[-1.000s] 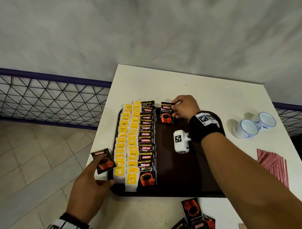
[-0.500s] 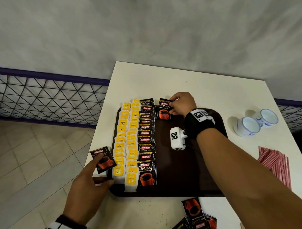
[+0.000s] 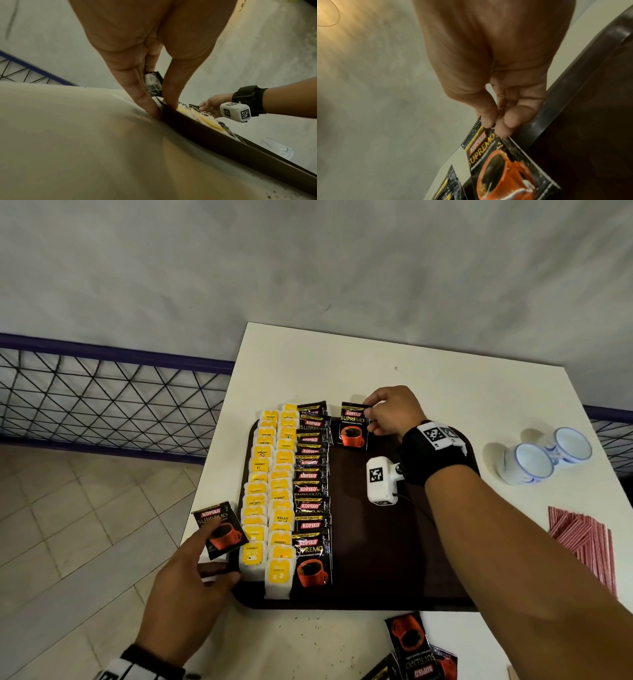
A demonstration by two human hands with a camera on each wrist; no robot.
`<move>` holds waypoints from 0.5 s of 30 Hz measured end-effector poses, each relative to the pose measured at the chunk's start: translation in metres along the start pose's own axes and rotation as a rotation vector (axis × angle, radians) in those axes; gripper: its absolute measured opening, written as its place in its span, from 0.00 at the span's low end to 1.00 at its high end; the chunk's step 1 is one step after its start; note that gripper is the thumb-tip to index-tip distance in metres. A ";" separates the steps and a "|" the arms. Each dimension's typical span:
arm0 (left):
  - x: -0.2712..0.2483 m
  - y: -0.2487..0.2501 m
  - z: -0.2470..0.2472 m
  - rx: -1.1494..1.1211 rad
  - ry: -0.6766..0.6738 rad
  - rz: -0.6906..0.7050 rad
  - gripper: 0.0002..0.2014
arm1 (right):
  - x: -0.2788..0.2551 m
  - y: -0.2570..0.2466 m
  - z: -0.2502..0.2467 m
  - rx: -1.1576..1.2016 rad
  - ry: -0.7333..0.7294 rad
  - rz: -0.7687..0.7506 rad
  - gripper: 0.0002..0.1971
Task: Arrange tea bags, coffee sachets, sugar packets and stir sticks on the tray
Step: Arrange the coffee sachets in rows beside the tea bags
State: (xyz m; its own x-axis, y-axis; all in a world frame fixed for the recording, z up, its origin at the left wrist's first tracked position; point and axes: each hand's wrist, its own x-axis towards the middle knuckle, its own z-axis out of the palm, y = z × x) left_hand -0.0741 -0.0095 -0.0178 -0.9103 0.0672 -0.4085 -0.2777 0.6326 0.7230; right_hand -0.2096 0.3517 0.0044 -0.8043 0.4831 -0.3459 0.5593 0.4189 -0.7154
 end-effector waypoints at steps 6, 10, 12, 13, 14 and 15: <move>0.001 0.001 0.003 -0.104 0.006 -0.036 0.42 | 0.003 0.000 -0.003 0.033 0.016 0.014 0.10; 0.005 0.003 0.004 -0.256 0.004 -0.090 0.42 | 0.004 -0.003 0.002 0.054 -0.009 0.035 0.10; 0.008 0.006 0.004 -0.346 0.011 -0.130 0.42 | 0.004 -0.004 0.005 0.063 -0.023 0.046 0.09; 0.008 0.007 0.004 -0.376 0.014 -0.146 0.42 | 0.003 -0.004 0.007 0.065 -0.031 0.049 0.09; 0.008 0.007 0.004 -0.391 0.014 -0.155 0.42 | 0.002 -0.004 0.007 0.065 -0.038 0.050 0.09; 0.008 0.007 0.004 -0.398 0.012 -0.159 0.42 | 0.002 -0.004 0.008 0.062 -0.045 0.052 0.10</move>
State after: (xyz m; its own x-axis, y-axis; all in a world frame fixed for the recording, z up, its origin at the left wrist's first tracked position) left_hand -0.0820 -0.0012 -0.0184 -0.8495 -0.0176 -0.5272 -0.5095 0.2868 0.8113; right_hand -0.2147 0.3446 0.0014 -0.7836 0.4670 -0.4096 0.5880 0.3449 -0.7316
